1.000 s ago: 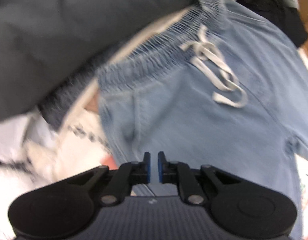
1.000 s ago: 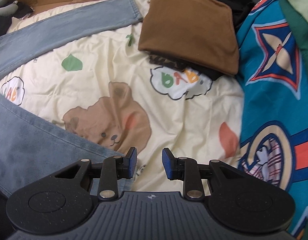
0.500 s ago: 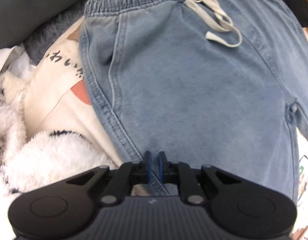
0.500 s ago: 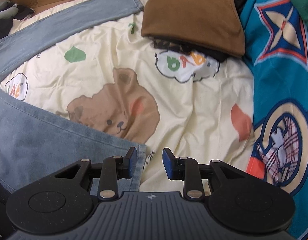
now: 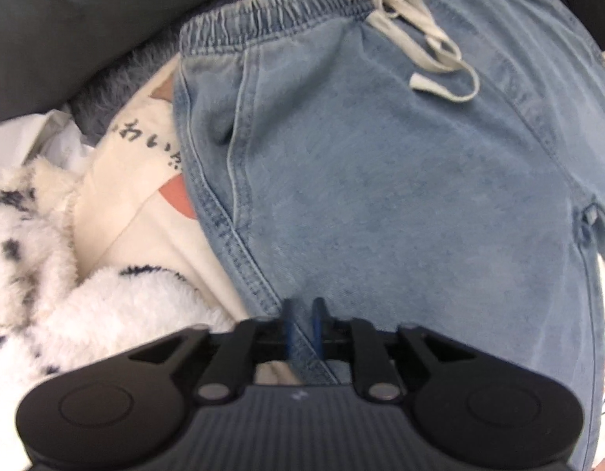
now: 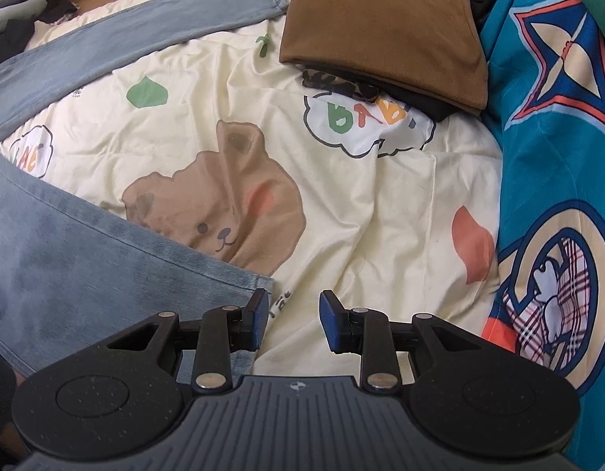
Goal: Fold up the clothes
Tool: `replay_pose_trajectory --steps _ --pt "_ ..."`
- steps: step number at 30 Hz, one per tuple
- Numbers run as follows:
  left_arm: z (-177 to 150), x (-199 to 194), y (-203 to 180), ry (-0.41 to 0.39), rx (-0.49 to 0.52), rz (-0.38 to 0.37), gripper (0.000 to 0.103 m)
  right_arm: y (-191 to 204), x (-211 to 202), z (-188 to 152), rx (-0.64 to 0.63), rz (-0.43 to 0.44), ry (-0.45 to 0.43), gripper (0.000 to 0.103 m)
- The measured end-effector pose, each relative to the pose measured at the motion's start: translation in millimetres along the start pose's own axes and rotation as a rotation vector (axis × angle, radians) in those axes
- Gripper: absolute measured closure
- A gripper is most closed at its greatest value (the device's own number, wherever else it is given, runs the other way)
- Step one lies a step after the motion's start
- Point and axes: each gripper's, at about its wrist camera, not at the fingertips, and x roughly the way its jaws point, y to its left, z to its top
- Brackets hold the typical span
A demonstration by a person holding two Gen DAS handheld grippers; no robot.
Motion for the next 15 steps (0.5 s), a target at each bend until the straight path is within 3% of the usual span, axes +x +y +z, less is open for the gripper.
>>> replay_pose_trajectory --steps 6,11,15 --pt "4 -34 18 -0.031 -0.022 -0.018 0.066 -18 5 1 -0.042 0.005 -0.017 0.068" --pt "7 -60 30 -0.056 -0.049 -0.038 0.065 -31 5 0 -0.106 0.012 -0.024 0.068" --pt "0 -77 30 -0.084 -0.059 -0.050 0.048 -40 3 -1 -0.178 0.008 -0.036 0.067"
